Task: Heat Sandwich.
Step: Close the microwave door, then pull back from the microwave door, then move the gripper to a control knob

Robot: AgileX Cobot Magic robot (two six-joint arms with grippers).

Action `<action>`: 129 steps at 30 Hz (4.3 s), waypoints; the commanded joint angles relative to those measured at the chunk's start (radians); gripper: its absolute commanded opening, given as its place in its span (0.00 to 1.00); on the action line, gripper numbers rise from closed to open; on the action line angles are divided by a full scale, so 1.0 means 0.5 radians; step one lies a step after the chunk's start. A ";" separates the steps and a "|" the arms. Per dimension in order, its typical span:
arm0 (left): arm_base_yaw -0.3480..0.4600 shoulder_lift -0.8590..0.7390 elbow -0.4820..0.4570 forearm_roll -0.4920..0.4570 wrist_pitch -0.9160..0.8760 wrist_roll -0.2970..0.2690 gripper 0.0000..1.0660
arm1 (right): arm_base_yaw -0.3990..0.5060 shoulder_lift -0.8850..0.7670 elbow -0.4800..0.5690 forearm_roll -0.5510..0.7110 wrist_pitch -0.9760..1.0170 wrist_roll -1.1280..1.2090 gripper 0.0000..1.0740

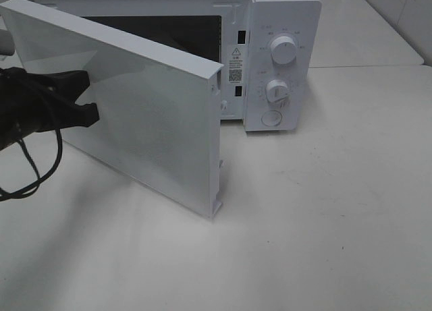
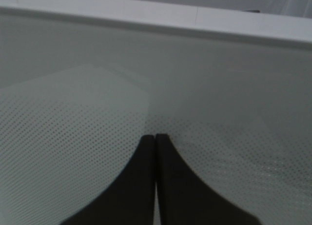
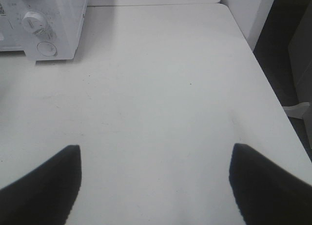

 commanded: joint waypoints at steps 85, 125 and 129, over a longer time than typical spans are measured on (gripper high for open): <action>-0.672 -0.054 -0.772 -0.668 1.868 0.464 0.92 | -0.018 -0.054 0.000 -0.004 -0.028 -0.016 0.70; 0.834 -0.866 -0.968 -0.572 4.156 0.334 0.92 | -0.018 -0.054 0.000 -0.004 -0.028 -0.014 0.70; 0.834 -1.096 -0.862 -0.548 4.180 0.336 0.92 | -0.018 -0.054 0.000 -0.004 -0.028 -0.014 0.70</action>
